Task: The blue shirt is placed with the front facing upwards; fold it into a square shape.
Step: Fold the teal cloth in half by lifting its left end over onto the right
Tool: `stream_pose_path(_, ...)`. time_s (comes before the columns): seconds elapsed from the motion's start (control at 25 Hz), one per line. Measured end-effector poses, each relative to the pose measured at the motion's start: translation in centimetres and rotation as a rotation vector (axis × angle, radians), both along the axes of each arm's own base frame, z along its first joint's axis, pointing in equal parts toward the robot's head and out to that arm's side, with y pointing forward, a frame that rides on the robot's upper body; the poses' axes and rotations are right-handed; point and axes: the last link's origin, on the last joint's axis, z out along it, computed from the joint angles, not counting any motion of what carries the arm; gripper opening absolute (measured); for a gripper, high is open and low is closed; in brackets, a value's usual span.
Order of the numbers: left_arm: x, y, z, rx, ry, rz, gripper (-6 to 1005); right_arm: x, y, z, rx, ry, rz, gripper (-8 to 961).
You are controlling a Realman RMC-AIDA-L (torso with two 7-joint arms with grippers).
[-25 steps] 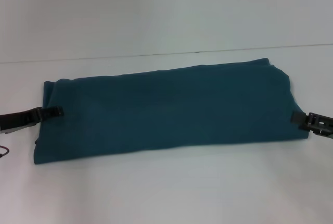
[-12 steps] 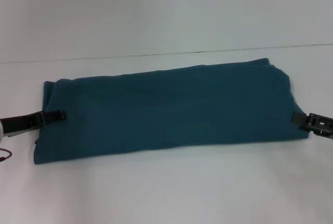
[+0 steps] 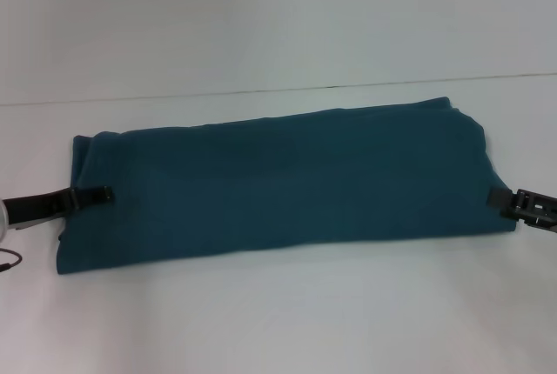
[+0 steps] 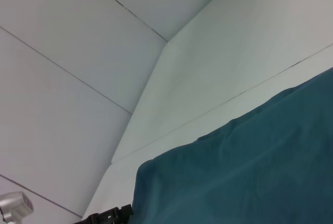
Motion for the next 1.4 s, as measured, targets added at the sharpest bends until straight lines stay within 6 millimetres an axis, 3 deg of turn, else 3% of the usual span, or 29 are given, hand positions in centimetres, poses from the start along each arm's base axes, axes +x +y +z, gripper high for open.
stream_pose_path(0.6,2.2,0.4,-1.9,-0.088,-0.028,-0.047,926,-0.1,0.0,0.1,0.000,0.002,0.005,915)
stream_pose_path(0.8,2.9,0.7,-1.7,-0.085,-0.035,-0.060,925,-0.1,0.0,0.2,0.002,0.001,0.005,915)
stream_pose_path(1.4,3.6,1.2,-1.6,-0.069,-0.024,-0.082,326,0.0,0.0,0.3,0.010,0.009,-0.003,914)
